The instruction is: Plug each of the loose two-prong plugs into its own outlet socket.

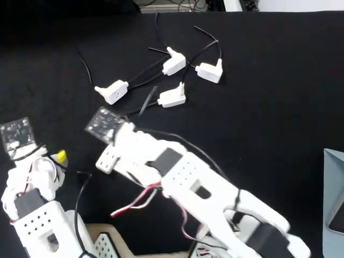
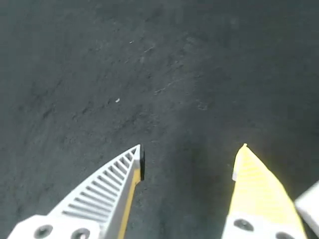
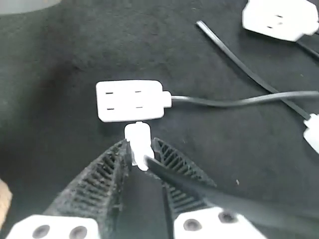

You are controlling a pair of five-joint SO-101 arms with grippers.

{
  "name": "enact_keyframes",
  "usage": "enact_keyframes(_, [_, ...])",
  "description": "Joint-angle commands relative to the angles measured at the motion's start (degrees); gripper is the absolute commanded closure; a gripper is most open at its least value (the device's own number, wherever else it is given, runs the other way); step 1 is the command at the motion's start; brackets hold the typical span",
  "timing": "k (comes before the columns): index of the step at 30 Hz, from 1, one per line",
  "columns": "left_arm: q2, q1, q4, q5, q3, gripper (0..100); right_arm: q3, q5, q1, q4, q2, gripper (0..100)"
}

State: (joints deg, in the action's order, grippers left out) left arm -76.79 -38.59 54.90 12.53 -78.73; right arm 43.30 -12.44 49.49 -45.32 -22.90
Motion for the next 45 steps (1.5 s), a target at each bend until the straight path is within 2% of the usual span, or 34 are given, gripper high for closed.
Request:
enact_keyframes(1, [-1.0,-2.6,-5.5,-0.4,-3.8,71,-7.1,-0.3,2.5,1.1,4.0,98.7])
enact_keyframes(6, [-1.1,-3.6,-6.1,-0.4,-4.4,71,-11.0,-0.3,5.1,1.1,9.1,98.7])
enact_keyframes(14, [-1.1,-3.2,-6.0,-0.2,-4.9,71,-14.8,-0.4,5.1,1.1,17.0,98.7])
enact_keyframes(24, [-0.7,-3.1,-5.9,-0.2,-4.9,71,-15.3,-0.2,4.7,4.0,19.1,98.7])
enact_keyframes(28, [-0.7,-3.1,-5.9,-0.2,-4.9,71,-15.4,3.9,4.7,4.3,19.1,98.7])
enact_keyframes(36, [-0.6,-3.1,-5.9,-0.2,-4.9,71,-13.7,4.5,4.8,4.4,19.2,98.7])
enact_keyframes(45, [-0.6,-3.1,-5.9,-0.2,-4.9,71,-11.6,7.5,4.8,9.1,23.3,98.7])
